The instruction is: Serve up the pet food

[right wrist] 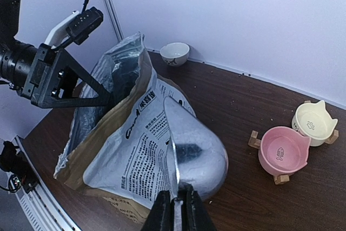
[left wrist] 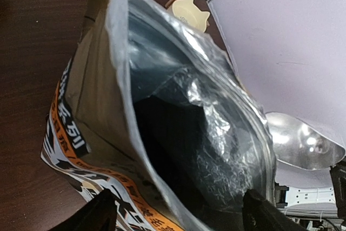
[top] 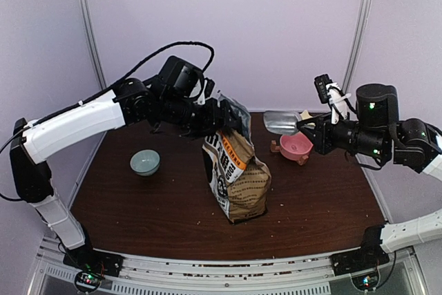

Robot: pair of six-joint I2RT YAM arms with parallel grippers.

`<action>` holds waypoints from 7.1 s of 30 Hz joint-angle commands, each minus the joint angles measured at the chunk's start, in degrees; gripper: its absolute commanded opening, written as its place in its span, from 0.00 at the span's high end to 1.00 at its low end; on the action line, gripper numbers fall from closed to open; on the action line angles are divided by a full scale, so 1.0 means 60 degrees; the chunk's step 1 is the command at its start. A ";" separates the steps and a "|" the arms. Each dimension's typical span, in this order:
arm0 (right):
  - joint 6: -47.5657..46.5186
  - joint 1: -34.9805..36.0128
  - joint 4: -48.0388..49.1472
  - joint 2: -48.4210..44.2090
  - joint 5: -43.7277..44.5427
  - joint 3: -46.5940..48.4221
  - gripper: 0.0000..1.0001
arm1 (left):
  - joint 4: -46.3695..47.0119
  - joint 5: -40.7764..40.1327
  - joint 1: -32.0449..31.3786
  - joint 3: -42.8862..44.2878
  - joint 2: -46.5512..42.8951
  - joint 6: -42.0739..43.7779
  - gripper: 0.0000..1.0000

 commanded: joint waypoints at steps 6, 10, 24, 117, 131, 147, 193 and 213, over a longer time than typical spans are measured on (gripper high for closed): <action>-0.0269 -0.0041 0.0154 -0.0382 0.0613 -0.0388 1.00 | -0.0313 -0.0226 0.0265 0.0437 0.0149 -0.0281 0.67; -0.0125 -0.0038 0.0231 -0.0383 0.0578 -0.0516 1.00 | -0.0403 -0.0401 0.0368 -0.0037 -0.0399 -0.0280 1.00; 0.0445 -0.0021 0.0083 0.0273 0.0448 -0.0424 1.00 | -0.2866 -0.1440 0.1818 0.1282 -0.2300 0.2776 1.00; 0.2809 0.0037 0.2142 0.5336 -0.9337 0.0473 1.00 | 0.6304 0.1233 0.0910 -0.9681 -0.2551 -0.0003 0.73; 0.5074 -0.0791 0.4027 0.3628 -0.9592 -0.0661 1.00 | 0.0300 -0.2187 0.0635 -0.6035 -0.4458 0.1762 0.27; 0.5413 -0.0986 0.4026 0.2884 -0.8939 -0.1020 1.00 | -0.0577 -0.0016 -0.1375 -0.0892 -0.1558 0.3017 0.27; 1.0231 -0.3127 0.8337 0.0415 -1.0195 -0.4062 1.00 | 0.0997 -0.2328 -0.1121 -0.1363 -0.2522 0.2428 1.00; 1.2560 -0.3164 1.1494 0.0303 -1.0053 -0.4441 1.00 | 0.1682 -0.1668 -0.0760 -0.1818 -0.2836 0.2350 1.00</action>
